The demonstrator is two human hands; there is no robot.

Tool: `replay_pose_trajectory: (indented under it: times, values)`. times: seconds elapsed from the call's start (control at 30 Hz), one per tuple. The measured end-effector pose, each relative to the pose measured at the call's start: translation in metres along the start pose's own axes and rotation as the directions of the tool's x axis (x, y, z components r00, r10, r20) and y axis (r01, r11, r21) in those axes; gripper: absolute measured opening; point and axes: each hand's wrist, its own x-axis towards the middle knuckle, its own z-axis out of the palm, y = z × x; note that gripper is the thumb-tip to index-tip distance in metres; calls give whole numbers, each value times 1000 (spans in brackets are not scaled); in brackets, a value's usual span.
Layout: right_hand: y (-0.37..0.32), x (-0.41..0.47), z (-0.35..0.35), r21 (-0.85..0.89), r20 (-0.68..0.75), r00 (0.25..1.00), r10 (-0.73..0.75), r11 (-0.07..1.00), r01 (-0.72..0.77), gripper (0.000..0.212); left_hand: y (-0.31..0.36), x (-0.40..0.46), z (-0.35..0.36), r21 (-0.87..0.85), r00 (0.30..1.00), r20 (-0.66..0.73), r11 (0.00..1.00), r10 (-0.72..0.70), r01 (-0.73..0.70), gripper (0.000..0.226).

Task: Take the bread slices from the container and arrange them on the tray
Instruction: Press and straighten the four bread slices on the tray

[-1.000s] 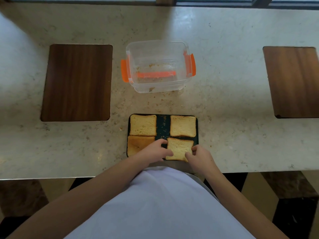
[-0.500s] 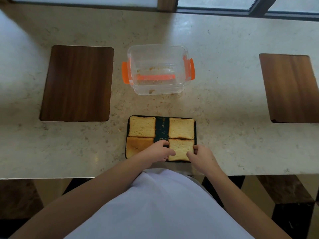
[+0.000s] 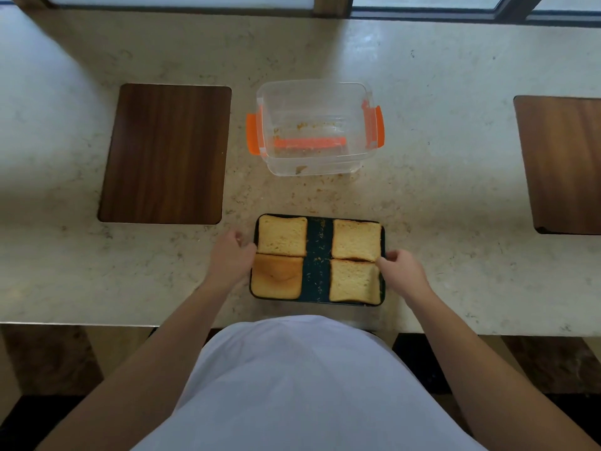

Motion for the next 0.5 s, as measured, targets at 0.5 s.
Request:
replay_pose_trajectory:
  times: [0.5]
  values:
    - [-26, 5, 3, 87, 13, 1000, 0, 996, -1, 44, -2, 3, -5, -209, 936, 324, 954, -139, 214, 41]
